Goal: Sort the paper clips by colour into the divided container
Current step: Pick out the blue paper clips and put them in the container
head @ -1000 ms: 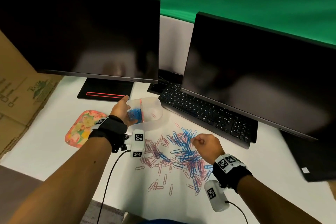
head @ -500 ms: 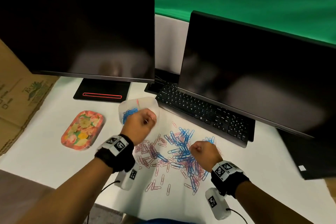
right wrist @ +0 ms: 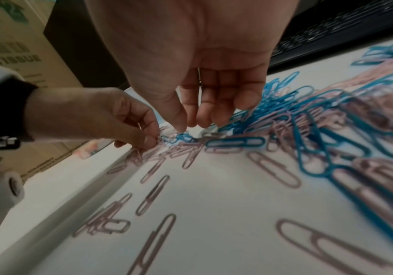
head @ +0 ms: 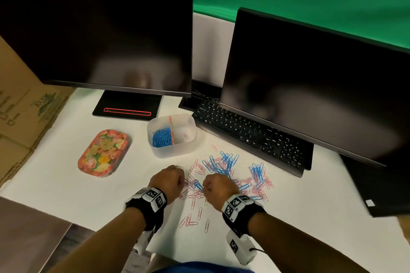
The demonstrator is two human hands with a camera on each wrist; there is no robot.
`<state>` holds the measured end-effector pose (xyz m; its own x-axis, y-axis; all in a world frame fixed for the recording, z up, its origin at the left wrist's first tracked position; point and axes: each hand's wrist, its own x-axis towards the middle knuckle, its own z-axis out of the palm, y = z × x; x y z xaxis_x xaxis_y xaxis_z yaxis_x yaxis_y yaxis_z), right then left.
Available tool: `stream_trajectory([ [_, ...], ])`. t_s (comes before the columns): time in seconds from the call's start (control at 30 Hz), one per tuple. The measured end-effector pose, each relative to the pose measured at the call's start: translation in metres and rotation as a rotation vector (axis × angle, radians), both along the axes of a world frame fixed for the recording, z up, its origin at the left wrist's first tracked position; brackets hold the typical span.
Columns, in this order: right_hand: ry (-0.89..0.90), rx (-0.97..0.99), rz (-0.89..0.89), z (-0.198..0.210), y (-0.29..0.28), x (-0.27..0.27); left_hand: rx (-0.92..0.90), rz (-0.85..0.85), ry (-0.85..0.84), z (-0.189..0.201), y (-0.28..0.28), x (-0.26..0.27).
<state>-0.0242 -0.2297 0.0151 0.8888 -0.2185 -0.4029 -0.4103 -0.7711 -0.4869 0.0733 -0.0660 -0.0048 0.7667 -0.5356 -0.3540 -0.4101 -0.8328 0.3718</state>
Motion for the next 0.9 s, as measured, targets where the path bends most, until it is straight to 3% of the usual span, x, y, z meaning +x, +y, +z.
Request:
stream_trajectory([
  [0.23,0.073,-0.208,0.066,-0.005,0.012,0.01,-0.015,-0.034,0.001,-0.003,0.003,-0.002],
  [0.33,0.093,-0.207,0.049,-0.004,0.012,0.012,-0.051,-0.057,0.01,-0.005,0.0,-0.002],
  [0.57,0.021,0.105,-0.188,0.001,-0.015,0.001,-0.047,-0.121,-0.003,-0.006,-0.004,-0.001],
  [0.77,-0.032,0.207,-0.277,0.008,-0.03,-0.002,-0.023,-0.124,0.001,-0.007,-0.005,0.003],
  [0.9,-0.04,0.396,-0.433,0.011,-0.035,-0.005,-0.029,-0.103,0.008,-0.007,-0.002,0.005],
])
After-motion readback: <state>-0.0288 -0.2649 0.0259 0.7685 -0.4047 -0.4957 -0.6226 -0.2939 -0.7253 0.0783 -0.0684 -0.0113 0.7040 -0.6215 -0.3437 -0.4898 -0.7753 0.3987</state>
